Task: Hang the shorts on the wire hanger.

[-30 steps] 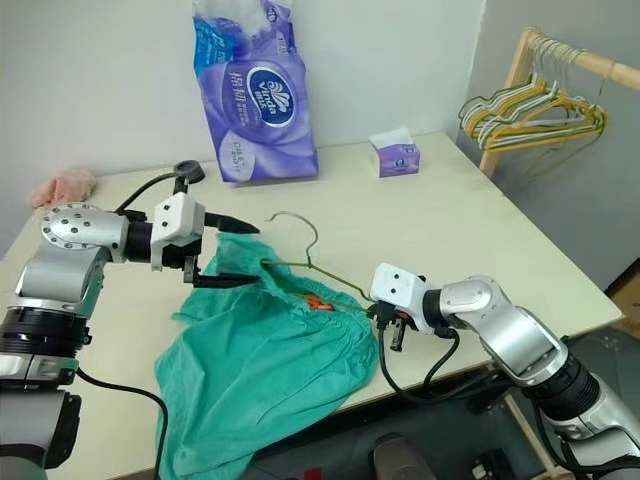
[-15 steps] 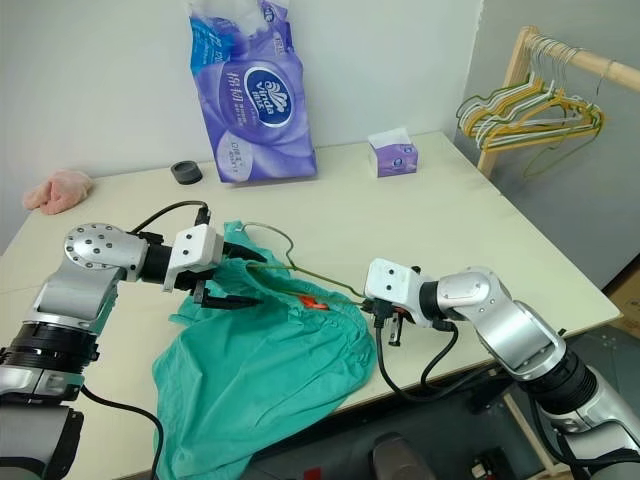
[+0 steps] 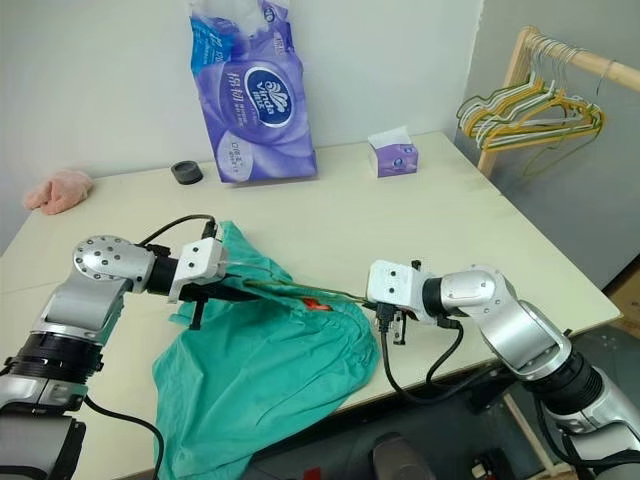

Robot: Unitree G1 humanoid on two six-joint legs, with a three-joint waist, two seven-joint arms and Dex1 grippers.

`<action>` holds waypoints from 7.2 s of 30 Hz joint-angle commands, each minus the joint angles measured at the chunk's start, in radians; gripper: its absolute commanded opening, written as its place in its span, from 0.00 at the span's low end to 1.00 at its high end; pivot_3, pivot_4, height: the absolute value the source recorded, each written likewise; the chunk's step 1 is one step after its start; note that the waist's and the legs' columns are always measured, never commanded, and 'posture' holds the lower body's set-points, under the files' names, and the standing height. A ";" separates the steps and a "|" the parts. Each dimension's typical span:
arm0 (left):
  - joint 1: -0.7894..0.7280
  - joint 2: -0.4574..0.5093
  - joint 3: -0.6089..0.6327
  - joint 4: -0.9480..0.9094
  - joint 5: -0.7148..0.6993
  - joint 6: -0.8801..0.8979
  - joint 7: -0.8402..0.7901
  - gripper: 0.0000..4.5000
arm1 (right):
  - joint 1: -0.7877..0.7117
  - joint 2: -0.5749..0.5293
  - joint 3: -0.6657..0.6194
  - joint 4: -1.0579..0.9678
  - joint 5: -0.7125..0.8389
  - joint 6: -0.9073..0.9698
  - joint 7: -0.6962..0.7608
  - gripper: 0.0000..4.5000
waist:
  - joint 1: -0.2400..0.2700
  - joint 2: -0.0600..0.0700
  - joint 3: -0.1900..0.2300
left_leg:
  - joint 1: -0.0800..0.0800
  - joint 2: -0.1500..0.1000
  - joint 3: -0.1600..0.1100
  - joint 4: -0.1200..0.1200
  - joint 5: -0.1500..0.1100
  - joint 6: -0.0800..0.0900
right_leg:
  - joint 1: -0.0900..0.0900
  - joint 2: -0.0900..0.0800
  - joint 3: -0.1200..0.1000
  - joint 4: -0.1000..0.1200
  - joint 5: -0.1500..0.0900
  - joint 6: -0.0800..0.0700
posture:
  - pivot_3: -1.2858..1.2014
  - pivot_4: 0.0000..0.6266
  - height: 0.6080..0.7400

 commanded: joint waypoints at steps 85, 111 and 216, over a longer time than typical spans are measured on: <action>0.074 0.195 0.117 -0.136 -0.129 0.171 -0.087 0.00 | 0.296 0.196 -0.474 0.152 0.544 0.416 -0.225 0.00 | 0.027 -0.001 -0.002 | 0.001 0.000 0.000 0.001 0.000 0.000 | 0.003 0.000 0.000 0.001 0.000 0.000 | 0.38 0.06 1.00; 0.016 0.165 0.095 -0.003 -0.065 0.127 -0.001 0.00 | 0.330 0.095 -0.404 0.053 0.532 0.371 -0.153 0.00 | 0.028 -0.001 -0.002 | 0.001 0.000 0.000 0.002 0.000 0.000 | 0.002 0.000 0.000 0.001 0.000 0.001 | 0.38 0.05 1.00; 0.095 0.020 -0.055 -0.107 0.155 0.053 0.128 0.00 | -0.093 0.239 0.155 0.379 -0.062 0.048 -0.060 0.62 | -0.006 -0.001 -0.003 | 0.001 0.000 -0.001 0.001 0.000 0.000 | 0.002 0.000 -0.001 0.001 0.000 0.000 | 0.37 0.04 1.00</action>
